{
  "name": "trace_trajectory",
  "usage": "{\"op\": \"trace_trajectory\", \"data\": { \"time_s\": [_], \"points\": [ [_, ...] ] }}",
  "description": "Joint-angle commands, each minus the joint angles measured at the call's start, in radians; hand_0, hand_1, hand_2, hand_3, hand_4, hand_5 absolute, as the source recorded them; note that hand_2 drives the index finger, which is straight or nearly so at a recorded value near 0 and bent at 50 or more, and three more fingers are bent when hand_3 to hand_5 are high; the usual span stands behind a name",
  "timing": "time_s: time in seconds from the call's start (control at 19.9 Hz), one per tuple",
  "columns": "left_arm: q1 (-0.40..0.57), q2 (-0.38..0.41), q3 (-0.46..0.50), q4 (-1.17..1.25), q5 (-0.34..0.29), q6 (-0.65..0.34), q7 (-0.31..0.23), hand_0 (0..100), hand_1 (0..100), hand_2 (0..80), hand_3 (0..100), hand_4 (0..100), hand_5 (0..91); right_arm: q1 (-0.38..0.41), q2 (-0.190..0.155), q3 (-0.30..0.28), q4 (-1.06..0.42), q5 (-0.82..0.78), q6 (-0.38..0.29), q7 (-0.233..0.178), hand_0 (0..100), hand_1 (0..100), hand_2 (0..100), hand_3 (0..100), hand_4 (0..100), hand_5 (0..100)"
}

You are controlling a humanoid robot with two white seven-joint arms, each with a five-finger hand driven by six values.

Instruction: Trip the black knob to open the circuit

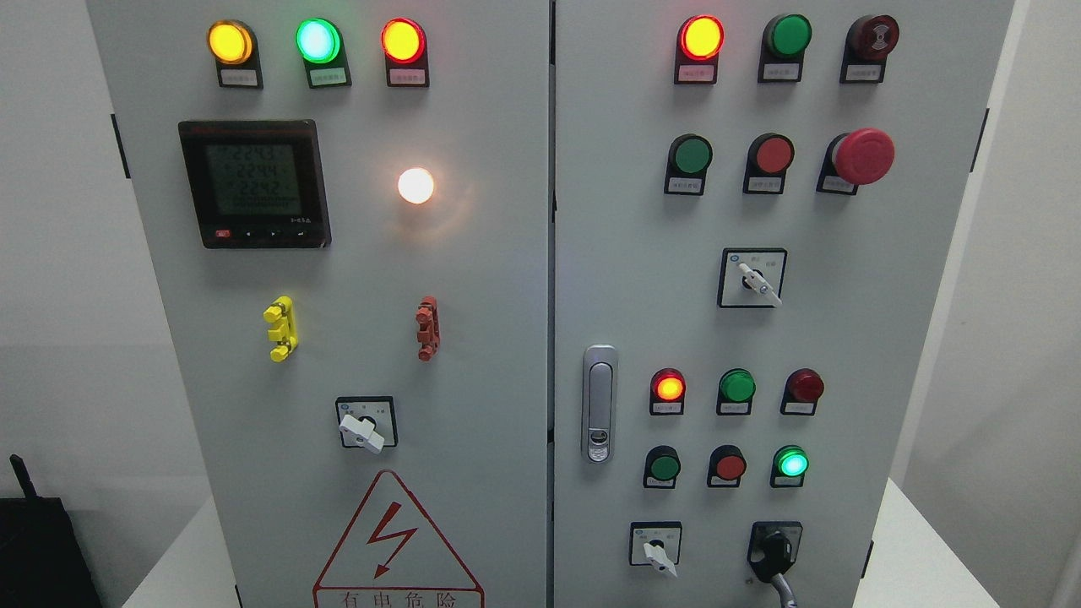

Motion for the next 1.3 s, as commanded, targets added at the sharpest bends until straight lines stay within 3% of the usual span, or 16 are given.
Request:
{"op": "trace_trajectory", "data": {
  "time_s": [0.0,1.25],
  "points": [
    [-0.002,0.0,0.003,0.0,0.002,-0.003,0.0,12,39,0.0,0,0,0.0,-0.027,0.007,0.043,-0.042,0.003,-0.019,0.029,0,0,1,100,100,98],
    [-0.002,0.0,0.003,0.0,0.002,-0.003,0.0,12,39,0.0,0,0,0.0,-0.027,0.006,0.032,-0.04,0.003,-0.019,0.028,0,0,2,100,100,98]
  ]
}}
